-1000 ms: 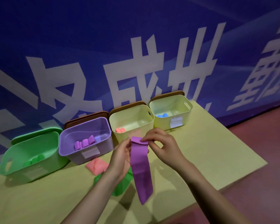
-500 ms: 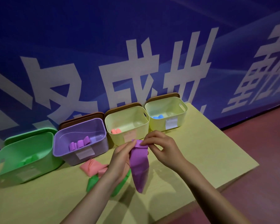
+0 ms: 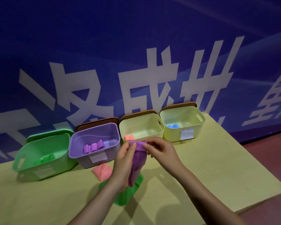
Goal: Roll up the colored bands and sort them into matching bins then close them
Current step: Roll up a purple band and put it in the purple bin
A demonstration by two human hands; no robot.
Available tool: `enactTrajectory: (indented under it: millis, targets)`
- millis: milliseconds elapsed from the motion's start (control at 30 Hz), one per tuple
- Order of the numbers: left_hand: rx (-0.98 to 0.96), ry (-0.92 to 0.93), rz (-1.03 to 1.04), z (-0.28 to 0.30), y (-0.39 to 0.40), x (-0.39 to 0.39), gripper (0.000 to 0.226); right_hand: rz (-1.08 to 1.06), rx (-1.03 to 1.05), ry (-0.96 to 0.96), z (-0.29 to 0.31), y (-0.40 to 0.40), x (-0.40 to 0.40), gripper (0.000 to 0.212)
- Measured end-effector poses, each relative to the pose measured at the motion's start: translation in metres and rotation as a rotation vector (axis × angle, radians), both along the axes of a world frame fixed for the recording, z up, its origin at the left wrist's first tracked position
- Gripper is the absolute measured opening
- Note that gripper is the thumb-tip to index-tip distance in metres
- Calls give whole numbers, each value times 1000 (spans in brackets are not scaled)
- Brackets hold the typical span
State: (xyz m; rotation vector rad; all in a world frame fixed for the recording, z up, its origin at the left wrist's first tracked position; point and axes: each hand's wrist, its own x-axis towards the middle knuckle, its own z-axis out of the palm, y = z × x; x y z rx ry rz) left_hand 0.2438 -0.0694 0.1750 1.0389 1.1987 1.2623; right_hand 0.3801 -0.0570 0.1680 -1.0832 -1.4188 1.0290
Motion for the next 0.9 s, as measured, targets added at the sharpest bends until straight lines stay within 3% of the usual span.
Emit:
enactTrajectory:
  millis: [300, 467, 600, 767, 900]
  targets:
    - [318, 377, 81, 17, 32, -13, 18, -98, 150, -168, 24, 38, -15, 23]
    - [254, 248, 26, 19, 41, -20, 13, -23, 54, -17, 33, 38, -18, 17]
    - [232, 202, 23, 18, 31, -22, 15, 38, -7, 84, 32, 30, -18, 23]
    - [231, 182, 55, 16, 20, -16, 15, 72, -59, 83, 28, 16, -15, 13]
    - [192, 117, -10, 5, 16, -9, 20, -19, -86, 76, 21, 9, -9, 19]
